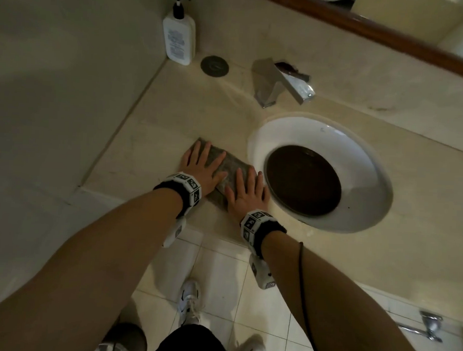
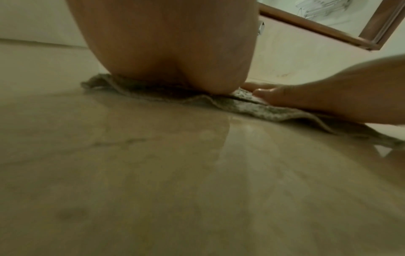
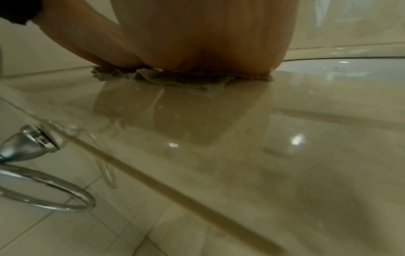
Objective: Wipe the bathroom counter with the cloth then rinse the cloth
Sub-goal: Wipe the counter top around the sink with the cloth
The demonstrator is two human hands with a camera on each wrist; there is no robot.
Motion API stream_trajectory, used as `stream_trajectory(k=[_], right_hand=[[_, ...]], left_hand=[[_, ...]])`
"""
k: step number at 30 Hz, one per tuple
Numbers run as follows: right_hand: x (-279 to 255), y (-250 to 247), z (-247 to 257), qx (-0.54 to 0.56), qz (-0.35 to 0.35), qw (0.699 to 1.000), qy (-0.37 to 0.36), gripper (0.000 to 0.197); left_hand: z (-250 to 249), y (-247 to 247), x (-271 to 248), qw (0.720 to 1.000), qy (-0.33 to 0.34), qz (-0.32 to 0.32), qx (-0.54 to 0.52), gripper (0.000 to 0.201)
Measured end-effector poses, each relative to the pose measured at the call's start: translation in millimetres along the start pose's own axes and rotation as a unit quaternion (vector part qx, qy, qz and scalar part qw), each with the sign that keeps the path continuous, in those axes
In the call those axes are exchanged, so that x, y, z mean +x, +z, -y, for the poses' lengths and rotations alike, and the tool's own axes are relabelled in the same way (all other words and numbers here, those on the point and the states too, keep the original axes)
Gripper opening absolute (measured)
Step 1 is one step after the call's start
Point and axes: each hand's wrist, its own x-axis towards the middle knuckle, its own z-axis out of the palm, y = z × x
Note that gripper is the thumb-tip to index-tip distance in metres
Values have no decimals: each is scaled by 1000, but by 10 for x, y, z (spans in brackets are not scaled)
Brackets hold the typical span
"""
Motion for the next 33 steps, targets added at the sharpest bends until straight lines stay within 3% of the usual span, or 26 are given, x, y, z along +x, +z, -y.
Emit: stream_trajectory(k=[8, 24, 33], right_hand=[[-326, 49, -591, 14, -1, 1000, 22, 64], [-1302, 80, -2370, -29, -34, 999, 6, 63], [-1426, 99, -2459, 16, -33, 998, 42, 61]], left_hand=[[-654, 196, -168, 999, 14, -23, 17, 62], [-2649, 656, -766, 999, 39, 4, 12, 58], [-2520, 645, -875, 998, 61, 17, 11, 61]])
